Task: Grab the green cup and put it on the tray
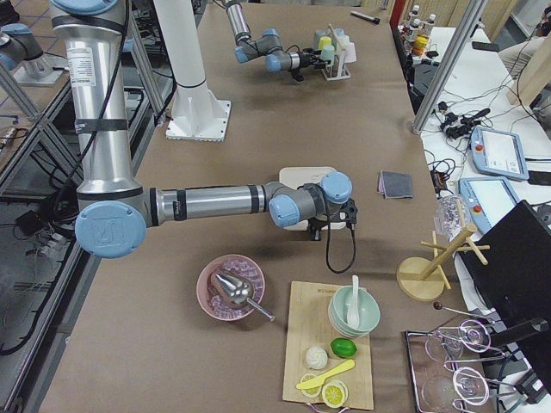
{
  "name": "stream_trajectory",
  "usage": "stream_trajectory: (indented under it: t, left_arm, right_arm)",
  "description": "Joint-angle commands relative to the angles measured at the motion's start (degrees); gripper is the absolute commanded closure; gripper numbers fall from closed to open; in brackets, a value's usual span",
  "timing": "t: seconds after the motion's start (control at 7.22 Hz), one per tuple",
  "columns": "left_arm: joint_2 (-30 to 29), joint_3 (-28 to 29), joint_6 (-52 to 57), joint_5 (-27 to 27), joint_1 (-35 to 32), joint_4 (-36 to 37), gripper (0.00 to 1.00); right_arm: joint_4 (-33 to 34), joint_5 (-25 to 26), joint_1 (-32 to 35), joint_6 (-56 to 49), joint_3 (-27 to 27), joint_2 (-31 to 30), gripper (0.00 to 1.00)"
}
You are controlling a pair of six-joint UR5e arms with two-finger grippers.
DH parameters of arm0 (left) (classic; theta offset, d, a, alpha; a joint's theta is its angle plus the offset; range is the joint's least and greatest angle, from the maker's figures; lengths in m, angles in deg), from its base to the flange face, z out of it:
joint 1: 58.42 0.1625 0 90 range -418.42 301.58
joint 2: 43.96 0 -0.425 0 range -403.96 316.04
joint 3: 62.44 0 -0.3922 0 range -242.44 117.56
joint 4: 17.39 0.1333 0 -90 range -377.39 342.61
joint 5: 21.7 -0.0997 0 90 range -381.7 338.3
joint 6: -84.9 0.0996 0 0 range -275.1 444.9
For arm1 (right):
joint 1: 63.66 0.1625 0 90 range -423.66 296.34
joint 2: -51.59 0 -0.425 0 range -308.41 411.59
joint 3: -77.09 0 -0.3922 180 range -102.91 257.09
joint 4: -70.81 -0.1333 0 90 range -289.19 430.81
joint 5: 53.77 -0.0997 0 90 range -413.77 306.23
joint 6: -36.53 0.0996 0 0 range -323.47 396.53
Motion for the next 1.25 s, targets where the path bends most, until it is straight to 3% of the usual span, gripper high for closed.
stream_trajectory:
  t: [0.0, 0.28, 0.83, 1.11]
  left_arm:
    - [-0.1, 2.0, -0.8, -0.8, -0.4, 0.0, 0.02]
    - [-0.8, 2.0, -0.8, -0.9, -1.1, -0.1, 0.02]
    - [-2.1, 2.5, -0.6, -1.0, -1.6, 0.0, 0.04]
    - [-1.7, 2.3, -0.6, -1.0, -1.9, 0.1, 0.64]
  right_arm:
    - [0.7, -1.0, 0.2, 1.3, -0.5, 4.0, 1.00]
    - [0.6, -0.8, -3.6, 14.5, 0.1, 8.2, 1.00]
    - [0.1, 3.0, -15.6, 29.2, 1.6, 17.2, 1.00]
    - [-0.1, 4.3, -19.9, 29.4, 1.6, 19.5, 1.00]
